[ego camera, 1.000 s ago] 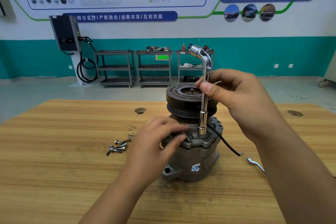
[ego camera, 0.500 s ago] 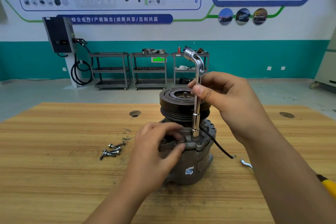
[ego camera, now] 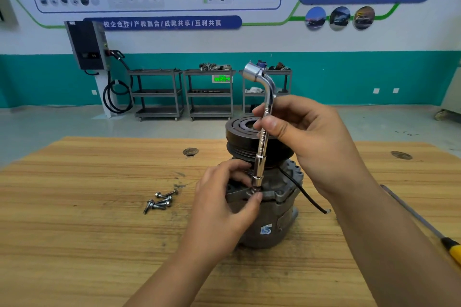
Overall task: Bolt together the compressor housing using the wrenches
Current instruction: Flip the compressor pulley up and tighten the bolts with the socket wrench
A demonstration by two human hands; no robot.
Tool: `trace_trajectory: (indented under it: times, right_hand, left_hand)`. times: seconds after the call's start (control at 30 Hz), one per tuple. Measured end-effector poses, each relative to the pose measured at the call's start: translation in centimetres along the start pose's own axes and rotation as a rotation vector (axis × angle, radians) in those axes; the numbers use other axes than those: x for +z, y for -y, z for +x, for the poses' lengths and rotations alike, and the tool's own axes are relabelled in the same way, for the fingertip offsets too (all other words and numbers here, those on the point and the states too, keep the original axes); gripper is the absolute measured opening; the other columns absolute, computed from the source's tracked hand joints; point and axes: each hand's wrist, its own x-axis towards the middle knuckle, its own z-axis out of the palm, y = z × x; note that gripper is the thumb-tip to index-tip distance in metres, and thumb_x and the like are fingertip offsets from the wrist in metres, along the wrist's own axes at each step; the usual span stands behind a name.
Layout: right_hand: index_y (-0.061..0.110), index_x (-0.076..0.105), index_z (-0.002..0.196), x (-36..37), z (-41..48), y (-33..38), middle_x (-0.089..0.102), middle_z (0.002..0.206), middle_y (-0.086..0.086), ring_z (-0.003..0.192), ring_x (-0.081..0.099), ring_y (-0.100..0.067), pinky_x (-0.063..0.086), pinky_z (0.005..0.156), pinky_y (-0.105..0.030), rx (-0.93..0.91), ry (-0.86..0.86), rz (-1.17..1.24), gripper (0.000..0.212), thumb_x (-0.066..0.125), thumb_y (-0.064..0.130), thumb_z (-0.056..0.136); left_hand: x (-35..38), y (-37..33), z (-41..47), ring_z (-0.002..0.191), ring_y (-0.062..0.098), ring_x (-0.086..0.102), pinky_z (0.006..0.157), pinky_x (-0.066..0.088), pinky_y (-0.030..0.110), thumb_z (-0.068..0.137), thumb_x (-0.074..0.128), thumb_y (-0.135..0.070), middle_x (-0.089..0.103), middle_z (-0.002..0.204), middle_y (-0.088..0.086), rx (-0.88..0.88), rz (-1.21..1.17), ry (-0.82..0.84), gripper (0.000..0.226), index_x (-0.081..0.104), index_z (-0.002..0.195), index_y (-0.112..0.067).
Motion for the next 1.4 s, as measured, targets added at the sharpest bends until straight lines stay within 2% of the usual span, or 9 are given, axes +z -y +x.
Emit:
trace_trajectory:
  times: [0.23, 0.4, 0.53, 0.67, 0.77, 0.9, 1.03, 1.23, 1.4]
  right_hand:
    - [0.029, 0.069, 0.081, -0.2, 0.0, -0.2, 0.073, 0.080, 0.006, 0.082, 0.068, -0.007, 0.051, 0.073, -0.016, 0.025, 0.005, -0.034, 0.022, 0.065, 0.008, 0.084]
    - [0.030, 0.070, 0.080, -0.4, 0.0, -0.1, 0.073, 0.080, 0.006, 0.081, 0.068, -0.006, 0.049, 0.068, -0.012, 0.046, 0.043, -0.029, 0.012, 0.063, 0.020, 0.079]
    - [0.028, 0.068, 0.083, -0.4, 0.0, -0.1, 0.073, 0.077, 0.009, 0.077, 0.067, 0.000, 0.047, 0.064, -0.009, 0.050, 0.067, -0.042, 0.022, 0.061, 0.008, 0.087]
    - [0.026, 0.067, 0.084, -0.1, 0.0, -0.2, 0.073, 0.075, 0.008, 0.074, 0.068, -0.001, 0.049, 0.064, -0.011, 0.054, 0.046, -0.019, 0.021, 0.060, 0.006, 0.087]
    - [0.026, 0.067, 0.084, 0.1, 0.0, -0.3, 0.073, 0.076, 0.007, 0.077, 0.069, -0.003, 0.052, 0.068, -0.015, 0.055, 0.021, -0.018, 0.019, 0.062, 0.008, 0.086]
    - [0.027, 0.067, 0.083, 0.7, -0.2, -0.6, 0.073, 0.082, -0.001, 0.083, 0.069, -0.013, 0.056, 0.078, -0.028, 0.050, -0.044, -0.052, 0.016, 0.066, 0.011, 0.084]
    - [0.027, 0.066, 0.081, 0.5, -0.1, -0.6, 0.071, 0.085, -0.005, 0.084, 0.068, -0.017, 0.056, 0.080, -0.033, 0.057, -0.050, -0.098, 0.014, 0.067, 0.014, 0.084]
    - [0.025, 0.065, 0.082, 0.0, 0.0, -0.5, 0.074, 0.078, 0.004, 0.077, 0.070, -0.006, 0.054, 0.067, -0.019, 0.090, 0.010, -0.065, 0.011, 0.064, 0.014, 0.085]
    - [0.025, 0.066, 0.089, -0.4, 0.0, -0.4, 0.075, 0.080, 0.009, 0.082, 0.070, -0.002, 0.050, 0.070, -0.012, 0.118, 0.100, -0.099, 0.015, 0.059, 0.012, 0.089]
  left_hand:
    - [0.0, 0.2, 0.0, 0.100, 0.002, 0.049, 0.083, 0.041, 0.027, 0.073, 0.063, -0.034, 0.056, 0.099, -0.030, 0.023, -0.001, 0.007, 0.030, 0.052, 0.097, -0.048]
    - [0.0, 0.4, 0.0, 0.101, 0.001, 0.048, 0.082, 0.038, 0.017, 0.072, 0.055, -0.045, 0.054, 0.102, -0.031, 0.051, 0.011, 0.008, 0.025, 0.052, 0.095, -0.054]
    - [0.0, 0.5, -0.1, 0.101, -0.003, 0.047, 0.079, 0.035, 0.008, 0.074, 0.054, -0.043, 0.053, 0.103, -0.035, 0.070, 0.027, 0.000, 0.018, 0.053, 0.090, -0.050]
    - [0.1, 0.6, 0.0, 0.100, -0.002, 0.047, 0.078, 0.035, 0.009, 0.074, 0.055, -0.044, 0.054, 0.103, -0.034, 0.082, 0.027, -0.005, 0.015, 0.054, 0.088, -0.049]
    - [0.2, 0.8, 0.0, 0.099, 0.000, 0.047, 0.078, 0.036, 0.011, 0.074, 0.055, -0.045, 0.056, 0.102, -0.030, 0.082, 0.030, -0.009, 0.015, 0.054, 0.088, -0.047]
    - [0.2, 0.9, 0.0, 0.108, -0.003, 0.047, 0.083, 0.034, 0.004, 0.074, 0.064, -0.040, 0.050, 0.107, -0.026, 0.062, -0.002, -0.029, 0.021, 0.055, 0.091, -0.046]
    - [0.0, 0.8, 0.1, 0.109, -0.005, 0.047, 0.085, 0.034, 0.004, 0.073, 0.064, -0.042, 0.049, 0.107, -0.026, 0.058, -0.024, -0.021, 0.020, 0.057, 0.092, -0.045]
    - [-0.2, 0.7, 0.2, 0.106, -0.002, 0.049, 0.083, 0.033, 0.004, 0.073, 0.066, -0.038, 0.051, 0.103, -0.022, 0.047, -0.048, -0.003, 0.018, 0.058, 0.088, -0.044]
    - [-0.2, 0.8, 0.3, 0.103, -0.002, 0.050, 0.082, 0.034, 0.004, 0.072, 0.069, -0.032, 0.052, 0.100, -0.017, 0.024, -0.058, 0.006, 0.014, 0.062, 0.081, -0.039]
